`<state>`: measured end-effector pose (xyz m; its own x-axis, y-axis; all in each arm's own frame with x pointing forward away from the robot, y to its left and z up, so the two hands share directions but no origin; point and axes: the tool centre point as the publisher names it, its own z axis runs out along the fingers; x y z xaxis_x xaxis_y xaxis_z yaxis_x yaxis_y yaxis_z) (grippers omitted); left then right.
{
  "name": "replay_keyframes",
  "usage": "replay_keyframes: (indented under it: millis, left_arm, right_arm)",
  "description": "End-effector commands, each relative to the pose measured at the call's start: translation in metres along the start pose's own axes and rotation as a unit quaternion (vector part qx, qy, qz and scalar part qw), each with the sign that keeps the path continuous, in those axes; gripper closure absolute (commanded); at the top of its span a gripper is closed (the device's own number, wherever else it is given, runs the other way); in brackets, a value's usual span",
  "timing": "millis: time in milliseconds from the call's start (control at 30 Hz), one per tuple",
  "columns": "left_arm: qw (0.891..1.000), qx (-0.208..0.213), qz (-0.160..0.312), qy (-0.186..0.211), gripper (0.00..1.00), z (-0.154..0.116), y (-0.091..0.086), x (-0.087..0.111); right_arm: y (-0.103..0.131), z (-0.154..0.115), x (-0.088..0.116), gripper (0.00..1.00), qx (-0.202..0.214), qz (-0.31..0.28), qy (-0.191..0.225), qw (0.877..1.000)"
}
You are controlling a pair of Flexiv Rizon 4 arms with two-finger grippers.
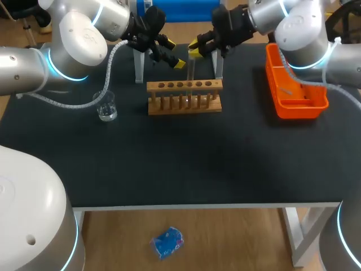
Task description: Invert the test tube, pick up the pipette, mount the tip to pipette, aspirate from beaker and dispense into the tube, eject the tip, return the pipette, and cap with the stopper.
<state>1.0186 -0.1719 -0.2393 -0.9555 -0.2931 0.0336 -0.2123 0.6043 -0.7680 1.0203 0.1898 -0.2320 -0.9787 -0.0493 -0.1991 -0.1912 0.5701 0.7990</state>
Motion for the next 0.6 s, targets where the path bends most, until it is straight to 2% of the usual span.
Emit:
replay_keyframes:
  millis: [33, 600]
  left_arm:
    - [1.0, -0.003, -0.001, 0.001, 0.0, 0.0, -0.001, 0.0]
    - [1.0, -0.003, -0.001, 0.001, 0.0, 0.0, -0.001, 0.0]
  right_arm:
    - [-0.001, 0.001, -0.002, 1.0, 0.004, 0.0, 0.003, 1.0]
    - [-0.012, 0.007, 0.004, 1.0, 0.008, 0.011, 0.008, 1.0]
